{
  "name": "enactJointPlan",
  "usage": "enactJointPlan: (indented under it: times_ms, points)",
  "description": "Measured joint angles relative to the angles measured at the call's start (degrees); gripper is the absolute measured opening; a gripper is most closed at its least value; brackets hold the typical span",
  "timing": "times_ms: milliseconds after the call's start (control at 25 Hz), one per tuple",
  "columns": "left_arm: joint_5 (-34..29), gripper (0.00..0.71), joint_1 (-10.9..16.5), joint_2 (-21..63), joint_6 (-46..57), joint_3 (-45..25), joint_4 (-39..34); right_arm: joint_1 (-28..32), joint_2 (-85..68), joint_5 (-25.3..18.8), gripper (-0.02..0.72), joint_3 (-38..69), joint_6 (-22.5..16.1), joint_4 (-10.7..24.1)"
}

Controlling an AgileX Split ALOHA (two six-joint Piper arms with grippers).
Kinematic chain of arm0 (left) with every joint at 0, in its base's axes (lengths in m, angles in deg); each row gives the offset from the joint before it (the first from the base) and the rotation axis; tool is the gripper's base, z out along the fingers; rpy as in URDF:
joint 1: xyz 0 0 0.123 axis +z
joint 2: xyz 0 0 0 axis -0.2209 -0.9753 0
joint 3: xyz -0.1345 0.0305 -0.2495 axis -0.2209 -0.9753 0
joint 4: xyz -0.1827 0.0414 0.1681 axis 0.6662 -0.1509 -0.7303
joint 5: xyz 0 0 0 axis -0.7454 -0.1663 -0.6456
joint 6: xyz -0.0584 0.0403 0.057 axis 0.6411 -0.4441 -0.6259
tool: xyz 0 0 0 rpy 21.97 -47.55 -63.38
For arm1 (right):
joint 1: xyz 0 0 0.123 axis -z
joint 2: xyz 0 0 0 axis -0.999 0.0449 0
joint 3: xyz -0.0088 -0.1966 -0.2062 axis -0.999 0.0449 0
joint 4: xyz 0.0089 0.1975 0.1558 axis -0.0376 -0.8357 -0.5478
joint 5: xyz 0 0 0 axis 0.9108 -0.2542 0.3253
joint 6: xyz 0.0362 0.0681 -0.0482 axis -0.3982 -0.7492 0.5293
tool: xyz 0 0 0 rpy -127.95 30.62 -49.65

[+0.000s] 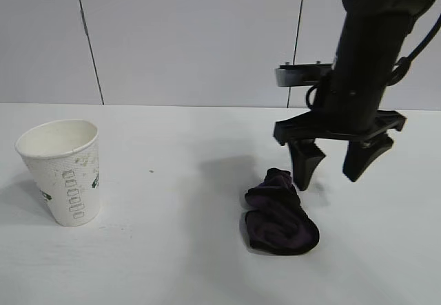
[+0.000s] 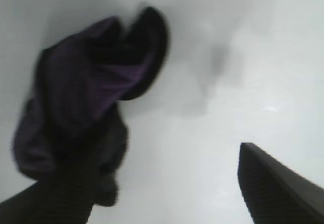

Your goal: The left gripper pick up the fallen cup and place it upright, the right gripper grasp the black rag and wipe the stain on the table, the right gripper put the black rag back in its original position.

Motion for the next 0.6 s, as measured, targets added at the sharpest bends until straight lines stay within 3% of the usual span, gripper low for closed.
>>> enactJointPlan:
  times_ms: [320, 600]
  points:
    - [0.00, 0.474, 0.00, 0.00, 0.00, 0.00, 0.00, 20.52, -7.46, -1.14, 0.528, 0.00, -0.60, 2.19]
    - [0.00, 0.474, 0.00, 0.00, 0.00, 0.00, 0.00, 38.04, -24.27, -1.53, 0.528, 0.00, 0.01, 3.56]
